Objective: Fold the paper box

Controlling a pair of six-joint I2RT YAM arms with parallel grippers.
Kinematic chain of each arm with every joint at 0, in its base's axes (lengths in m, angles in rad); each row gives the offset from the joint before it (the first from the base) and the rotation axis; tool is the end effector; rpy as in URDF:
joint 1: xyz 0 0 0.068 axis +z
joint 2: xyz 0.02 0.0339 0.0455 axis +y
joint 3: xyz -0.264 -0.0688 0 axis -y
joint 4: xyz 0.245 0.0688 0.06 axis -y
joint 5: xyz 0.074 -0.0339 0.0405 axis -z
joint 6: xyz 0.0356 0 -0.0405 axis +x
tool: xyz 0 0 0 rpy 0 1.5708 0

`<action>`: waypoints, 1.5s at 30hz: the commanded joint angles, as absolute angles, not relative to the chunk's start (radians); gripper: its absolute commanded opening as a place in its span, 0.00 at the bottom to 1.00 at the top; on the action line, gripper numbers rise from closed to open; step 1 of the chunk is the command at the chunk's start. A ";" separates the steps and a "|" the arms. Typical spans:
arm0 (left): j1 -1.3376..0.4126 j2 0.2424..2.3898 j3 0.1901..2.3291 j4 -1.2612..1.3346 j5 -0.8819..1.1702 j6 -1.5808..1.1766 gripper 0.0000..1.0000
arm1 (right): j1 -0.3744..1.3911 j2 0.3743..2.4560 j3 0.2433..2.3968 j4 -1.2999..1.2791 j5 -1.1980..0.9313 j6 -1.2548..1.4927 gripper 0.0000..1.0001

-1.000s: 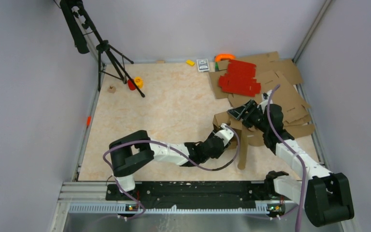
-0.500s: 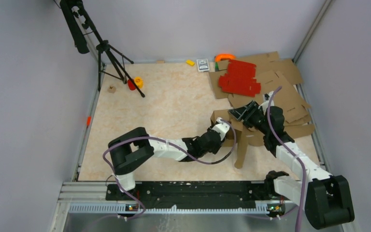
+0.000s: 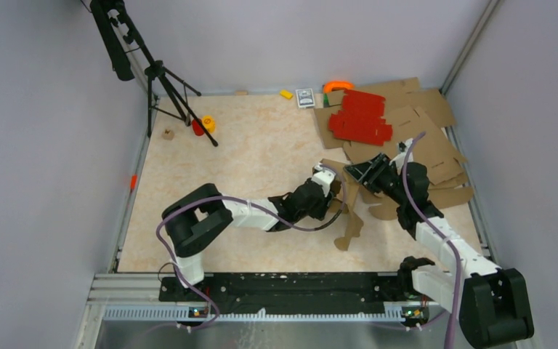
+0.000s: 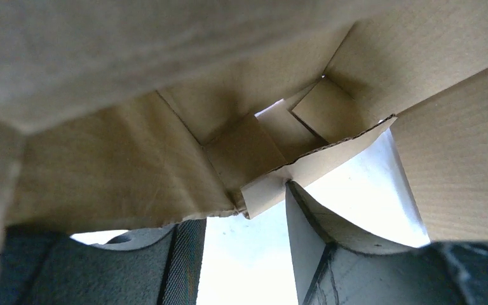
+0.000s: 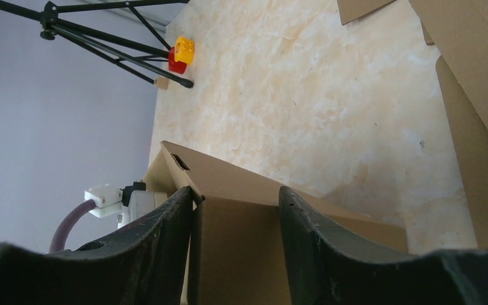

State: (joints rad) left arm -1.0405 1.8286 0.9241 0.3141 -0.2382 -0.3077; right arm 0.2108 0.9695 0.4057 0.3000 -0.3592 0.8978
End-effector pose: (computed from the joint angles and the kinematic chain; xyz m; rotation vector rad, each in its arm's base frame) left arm 0.1975 -0.3202 0.1528 0.6525 2.0900 -0.5235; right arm 0.2061 0.0569 0.2230 0.4006 1.9230 1.0845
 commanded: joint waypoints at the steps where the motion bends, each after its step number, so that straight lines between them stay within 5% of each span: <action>1: -1.021 1.847 0.957 0.433 -0.208 -0.308 0.50 | 0.232 1.003 0.381 0.202 -0.415 0.872 0.50; 16: -0.924 1.918 0.991 0.474 -0.108 -0.411 0.42 | 0.233 1.054 0.377 0.215 -0.393 0.844 0.49; 27: -0.910 2.016 1.179 0.134 -0.178 -0.384 0.38 | 0.229 1.098 0.431 0.164 -0.343 0.771 0.49; 45: -0.912 2.085 1.217 0.055 -0.253 -0.297 0.25 | 0.117 1.179 0.608 0.105 -0.457 0.611 0.73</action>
State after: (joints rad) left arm -0.9180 2.0155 1.1999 0.1669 -0.2256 -0.3107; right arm 0.1192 1.1522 0.5640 0.1841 -0.4137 0.6956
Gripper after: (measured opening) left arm 0.271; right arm 0.694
